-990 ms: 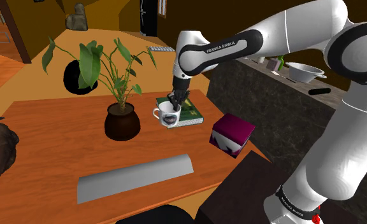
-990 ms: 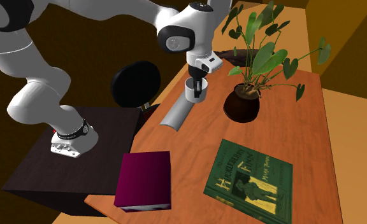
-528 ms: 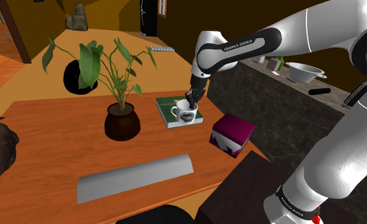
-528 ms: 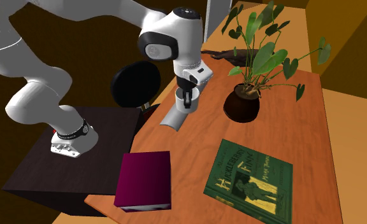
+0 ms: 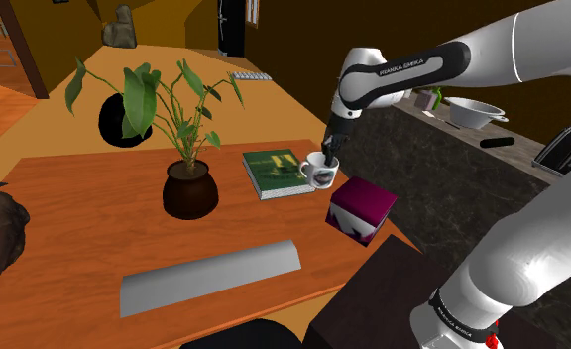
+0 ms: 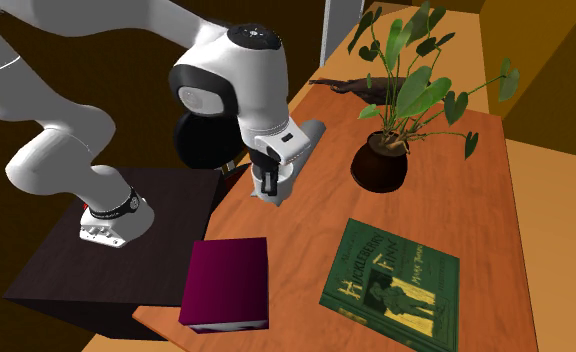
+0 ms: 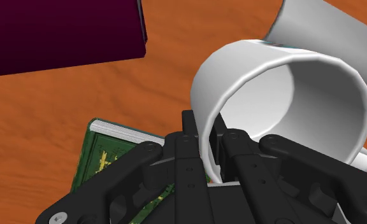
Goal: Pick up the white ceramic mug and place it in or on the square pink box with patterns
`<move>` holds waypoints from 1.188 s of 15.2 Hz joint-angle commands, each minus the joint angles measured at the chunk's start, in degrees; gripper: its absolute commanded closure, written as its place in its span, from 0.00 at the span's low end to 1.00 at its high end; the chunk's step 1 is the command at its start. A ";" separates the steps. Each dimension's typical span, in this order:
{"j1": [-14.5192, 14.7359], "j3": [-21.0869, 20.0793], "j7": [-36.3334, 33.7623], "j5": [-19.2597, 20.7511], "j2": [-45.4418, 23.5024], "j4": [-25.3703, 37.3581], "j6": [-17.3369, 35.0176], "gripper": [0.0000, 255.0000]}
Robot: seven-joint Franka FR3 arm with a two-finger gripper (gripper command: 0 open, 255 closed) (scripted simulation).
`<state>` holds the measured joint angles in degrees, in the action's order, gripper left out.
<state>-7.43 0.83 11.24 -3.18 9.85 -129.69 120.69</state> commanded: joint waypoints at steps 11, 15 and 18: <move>-7.78 10.72 16.55 3.22 5.65 -4.08 -2.17 1.00; -9.99 13.99 21.45 4.21 5.67 -3.42 -2.94 1.00; -9.96 14.16 21.70 4.03 4.79 -4.98 -0.52 1.00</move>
<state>-17.33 14.88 32.74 0.84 14.72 -134.21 119.60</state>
